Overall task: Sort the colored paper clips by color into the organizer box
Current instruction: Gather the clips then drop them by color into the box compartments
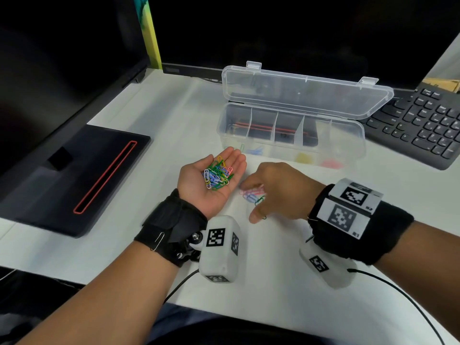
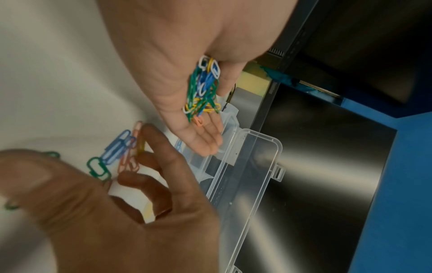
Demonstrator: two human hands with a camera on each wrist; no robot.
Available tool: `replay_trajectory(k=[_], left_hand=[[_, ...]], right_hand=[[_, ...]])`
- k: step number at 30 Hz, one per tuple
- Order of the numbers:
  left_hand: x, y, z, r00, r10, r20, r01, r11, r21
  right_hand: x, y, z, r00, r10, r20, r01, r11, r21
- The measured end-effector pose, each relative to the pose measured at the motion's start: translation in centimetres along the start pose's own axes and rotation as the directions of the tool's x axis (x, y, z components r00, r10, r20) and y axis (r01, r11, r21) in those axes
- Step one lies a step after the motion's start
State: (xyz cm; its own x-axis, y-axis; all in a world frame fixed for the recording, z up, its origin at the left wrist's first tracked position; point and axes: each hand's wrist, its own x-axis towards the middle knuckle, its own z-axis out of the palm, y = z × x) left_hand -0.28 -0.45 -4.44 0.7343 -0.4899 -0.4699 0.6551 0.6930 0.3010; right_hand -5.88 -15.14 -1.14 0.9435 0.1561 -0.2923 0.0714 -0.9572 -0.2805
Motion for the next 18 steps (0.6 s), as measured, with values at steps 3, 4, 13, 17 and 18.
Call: replay_trajectory(k=[3, 4, 13, 17, 18], left_hand=[[-0.1, -0.1, 0.1, 1.0, -0.001, -0.003, 0.001, 1.0, 0.007], [-0.1, -0.1, 0.1, 1.0, 0.0, -0.004, 0.0, 1.0, 0.008], [-0.5, -0.1, -0.2, 1.0, 0.008, 0.0, -0.008, 1.0, 0.003], [-0.8, -0.7, -0.3, 1.0, -0.004, 0.004, 0.004, 1.0, 0.027], [-0.9, -0.9, -0.3, 1.0, -0.013, 0.008, 0.012, 0.999, 0.03]], right_hand=[[0.1, 0.2, 0.0, 0.999, -0.041, -0.025, 0.041, 0.999, 0.022], [0.1, 0.4, 0.1, 0.998, -0.041, -0.038, 0.042, 0.998, 0.037], [-0.9, 1.4, 0.0, 0.995, -0.019, -0.097, 0.022, 1.0, 0.023], [-1.0, 3.6, -0.3, 0.978, 0.115, -0.173, -0.084, 0.98, 0.179], [-1.1, 4.3, -0.5, 0.968, 0.177, -0.177, -0.127, 0.957, 0.261]])
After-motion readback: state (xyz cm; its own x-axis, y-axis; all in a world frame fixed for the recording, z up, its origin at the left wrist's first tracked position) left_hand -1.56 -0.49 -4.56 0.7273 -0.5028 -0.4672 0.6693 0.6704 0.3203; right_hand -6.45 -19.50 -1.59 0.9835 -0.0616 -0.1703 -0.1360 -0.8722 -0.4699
